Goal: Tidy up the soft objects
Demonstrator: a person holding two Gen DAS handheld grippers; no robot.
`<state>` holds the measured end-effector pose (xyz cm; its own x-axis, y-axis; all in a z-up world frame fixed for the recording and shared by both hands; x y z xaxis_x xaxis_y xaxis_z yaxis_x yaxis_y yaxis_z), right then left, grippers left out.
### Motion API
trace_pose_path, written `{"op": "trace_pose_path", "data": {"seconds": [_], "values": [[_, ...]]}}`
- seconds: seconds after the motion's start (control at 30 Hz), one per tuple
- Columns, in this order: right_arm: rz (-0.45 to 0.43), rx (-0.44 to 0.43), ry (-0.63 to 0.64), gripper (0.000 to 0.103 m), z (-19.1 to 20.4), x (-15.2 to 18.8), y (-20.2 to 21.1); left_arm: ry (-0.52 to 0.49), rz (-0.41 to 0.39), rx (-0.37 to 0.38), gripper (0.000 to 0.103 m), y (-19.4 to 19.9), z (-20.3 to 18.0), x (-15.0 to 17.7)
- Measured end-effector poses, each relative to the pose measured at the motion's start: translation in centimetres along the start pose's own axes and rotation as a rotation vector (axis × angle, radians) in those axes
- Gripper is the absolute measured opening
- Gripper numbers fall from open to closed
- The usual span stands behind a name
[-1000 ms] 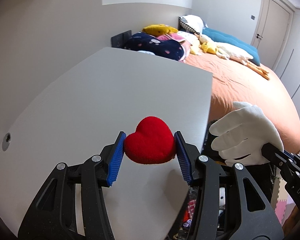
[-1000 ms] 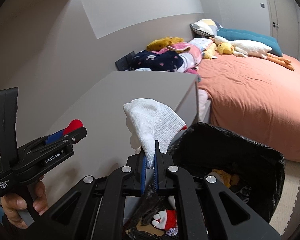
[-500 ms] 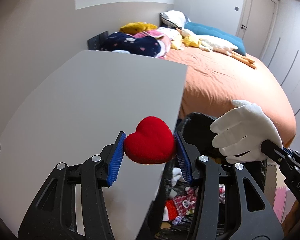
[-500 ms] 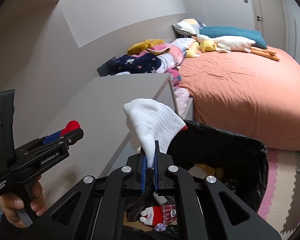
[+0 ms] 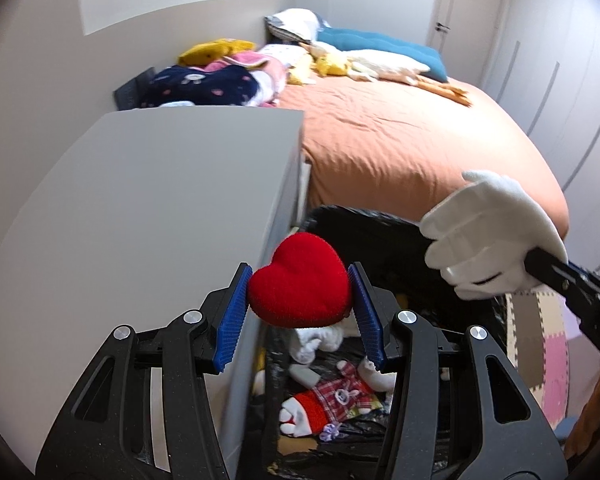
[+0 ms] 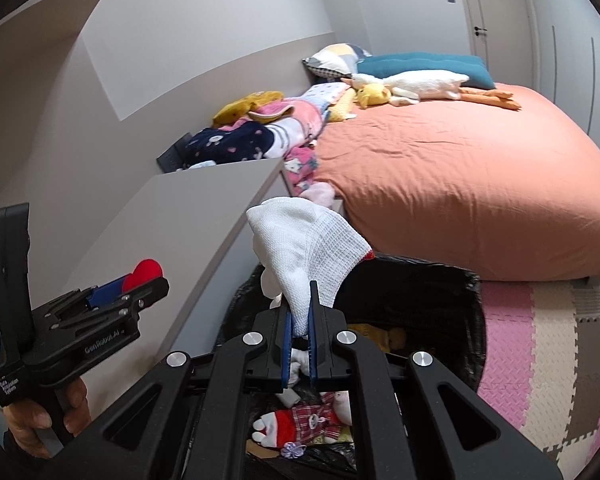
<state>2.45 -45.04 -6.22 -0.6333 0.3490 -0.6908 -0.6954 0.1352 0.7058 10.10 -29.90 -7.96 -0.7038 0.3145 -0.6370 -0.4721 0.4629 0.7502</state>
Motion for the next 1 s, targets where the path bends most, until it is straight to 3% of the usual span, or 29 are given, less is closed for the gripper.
{"op": "trace_pose_path", "data": {"seconds": [0.37,0.4,0.43,0.47,0.5,0.57,1.0], "values": [[-0.029,0.053,-0.052,0.007,-3.2,-0.3,1.2,-0.120,0.069,0.141,0.049,-1.3,-4.7,1.5],[-0.035,0.057,-0.056,0.010,-3.4,-0.4,1.4,-0.139,0.075,0.150,0.056,-1.2,-5.0,1.7],[-0.036,0.062,-0.060,0.014,-3.6,-0.4,1.5,-0.148,0.077,0.153,0.065,-1.2,-5.2,1.8],[-0.048,0.068,-0.065,0.031,-3.8,-0.5,1.8,-0.153,0.076,0.152,0.091,-1.1,-5.3,2.0],[-0.060,0.076,-0.068,0.056,-3.9,-0.7,1.9,-0.159,0.076,0.146,0.097,-1.0,-5.3,2.1],[-0.091,0.106,-0.074,0.067,-4.3,-1.0,2.4,-0.180,0.069,0.123,0.097,-0.9,-5.2,2.2],[-0.086,0.096,-0.080,0.070,-4.2,-1.0,2.3,-0.158,0.071,0.073,0.097,-1.1,-4.1,2.7]]}}
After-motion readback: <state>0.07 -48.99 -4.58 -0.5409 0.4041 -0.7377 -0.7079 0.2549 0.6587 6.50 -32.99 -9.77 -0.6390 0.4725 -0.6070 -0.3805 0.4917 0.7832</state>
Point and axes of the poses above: each gripper's, at about its wrist camera, not at the fingertips, and y roughly against the way its jaws point, z to its left, x to its underside, the point moved 9 cm from there along -y, roughly the way its jaws point, and after that the axes turned 10 degrees about x, right-handed, at the moved point
